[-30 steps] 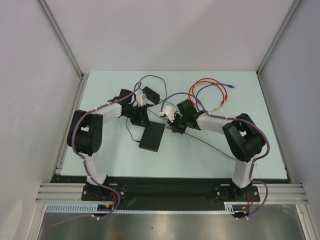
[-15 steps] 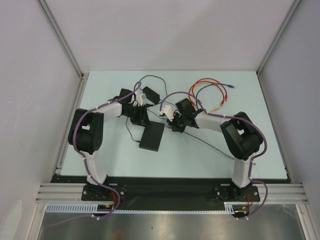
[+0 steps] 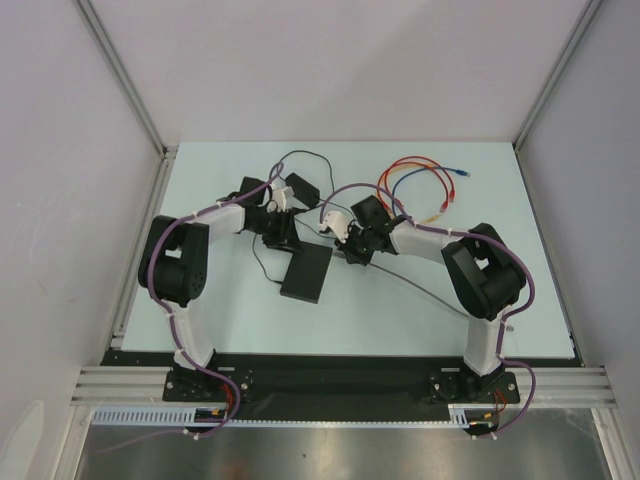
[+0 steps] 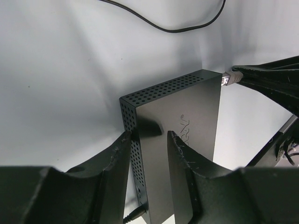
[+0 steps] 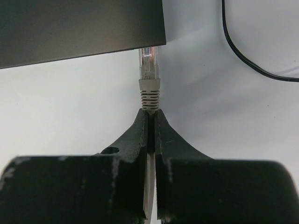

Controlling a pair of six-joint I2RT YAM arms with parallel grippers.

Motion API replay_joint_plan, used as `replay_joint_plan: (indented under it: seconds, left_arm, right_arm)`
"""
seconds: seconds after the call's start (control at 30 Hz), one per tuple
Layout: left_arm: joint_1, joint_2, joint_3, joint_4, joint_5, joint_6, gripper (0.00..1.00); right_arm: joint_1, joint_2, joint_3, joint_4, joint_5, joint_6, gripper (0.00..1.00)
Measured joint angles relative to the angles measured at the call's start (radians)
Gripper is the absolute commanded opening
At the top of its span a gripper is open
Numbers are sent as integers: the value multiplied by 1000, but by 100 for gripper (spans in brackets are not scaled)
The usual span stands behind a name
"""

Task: Insert the plug into the switch port

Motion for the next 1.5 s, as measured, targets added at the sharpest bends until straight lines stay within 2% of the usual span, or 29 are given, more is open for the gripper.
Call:
replay_joint_plan:
  seconds: [0.9, 1.27, 1.5]
  left_arm:
    - [1, 24, 29, -22, 19, 5, 40]
    - [2, 69, 117, -95, -4, 106, 38]
    - [-4, 104, 182, -148, -9, 203, 40]
  right_arm:
    - [-1, 20, 41, -61, -37, -31, 0]
    - [1, 77, 127, -100, -36, -58, 0]
    - [3, 87, 142, -103, -41, -105, 0]
